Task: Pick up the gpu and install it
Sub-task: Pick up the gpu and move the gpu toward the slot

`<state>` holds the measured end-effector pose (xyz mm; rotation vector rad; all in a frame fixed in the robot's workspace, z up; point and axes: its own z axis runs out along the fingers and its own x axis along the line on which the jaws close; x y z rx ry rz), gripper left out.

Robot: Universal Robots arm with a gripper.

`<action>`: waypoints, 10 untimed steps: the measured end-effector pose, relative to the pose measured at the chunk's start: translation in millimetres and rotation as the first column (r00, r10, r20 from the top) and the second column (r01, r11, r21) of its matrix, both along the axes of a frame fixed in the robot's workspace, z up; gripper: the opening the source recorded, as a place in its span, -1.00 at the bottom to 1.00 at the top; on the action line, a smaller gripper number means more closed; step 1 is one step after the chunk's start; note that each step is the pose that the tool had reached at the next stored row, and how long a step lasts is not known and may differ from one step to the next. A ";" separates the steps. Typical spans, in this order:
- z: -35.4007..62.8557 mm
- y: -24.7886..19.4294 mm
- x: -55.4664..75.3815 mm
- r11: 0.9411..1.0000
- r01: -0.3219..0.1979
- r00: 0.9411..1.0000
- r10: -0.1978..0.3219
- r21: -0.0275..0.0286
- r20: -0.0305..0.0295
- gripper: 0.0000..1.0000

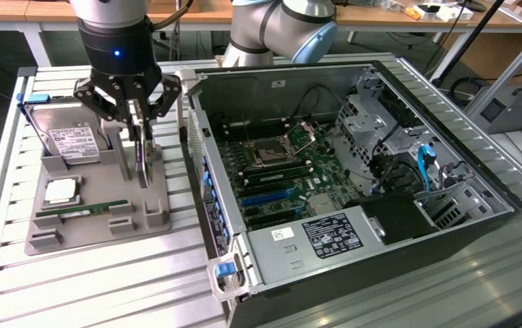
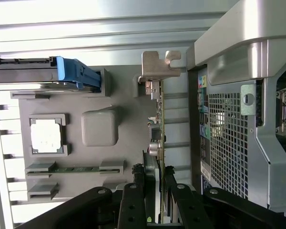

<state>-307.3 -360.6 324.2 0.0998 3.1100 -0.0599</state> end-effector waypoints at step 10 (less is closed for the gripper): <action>3.5 0.0 0.0 1.000 0.000 1.000 0.000 0.000 0.000 -0.47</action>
